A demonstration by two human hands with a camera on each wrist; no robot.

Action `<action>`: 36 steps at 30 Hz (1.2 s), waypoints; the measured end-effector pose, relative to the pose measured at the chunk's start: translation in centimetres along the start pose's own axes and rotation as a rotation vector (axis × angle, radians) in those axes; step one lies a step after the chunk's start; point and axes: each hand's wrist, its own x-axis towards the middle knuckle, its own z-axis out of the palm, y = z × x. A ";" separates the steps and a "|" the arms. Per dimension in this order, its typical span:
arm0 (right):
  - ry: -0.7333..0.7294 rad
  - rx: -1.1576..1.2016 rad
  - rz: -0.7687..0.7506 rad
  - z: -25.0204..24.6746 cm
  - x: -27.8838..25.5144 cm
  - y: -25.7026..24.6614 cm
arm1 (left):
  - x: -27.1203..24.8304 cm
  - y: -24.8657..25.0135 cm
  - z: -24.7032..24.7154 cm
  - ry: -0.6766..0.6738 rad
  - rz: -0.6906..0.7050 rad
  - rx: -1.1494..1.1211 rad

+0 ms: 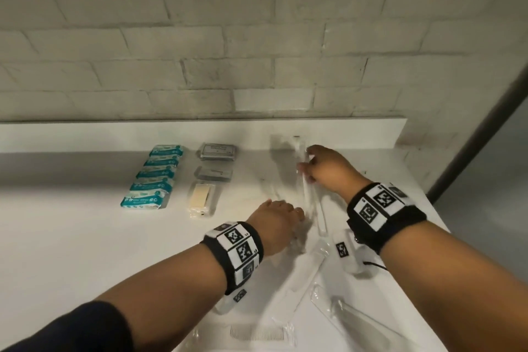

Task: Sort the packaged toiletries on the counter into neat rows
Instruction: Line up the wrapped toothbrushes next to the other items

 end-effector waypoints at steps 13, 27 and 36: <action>-0.366 -0.435 0.062 1.5 -1.8 3.8 | 0.0 -3.2 -0.7 0.312 -0.179 -0.518; -0.432 -0.638 -0.008 6.2 -1.6 0.2 | -2.4 -1.9 -0.4 -0.064 -0.270 -0.359; -0.433 -0.601 -0.013 7.6 -0.7 -1.2 | 2.9 -7.0 -0.9 -0.038 -0.335 -0.259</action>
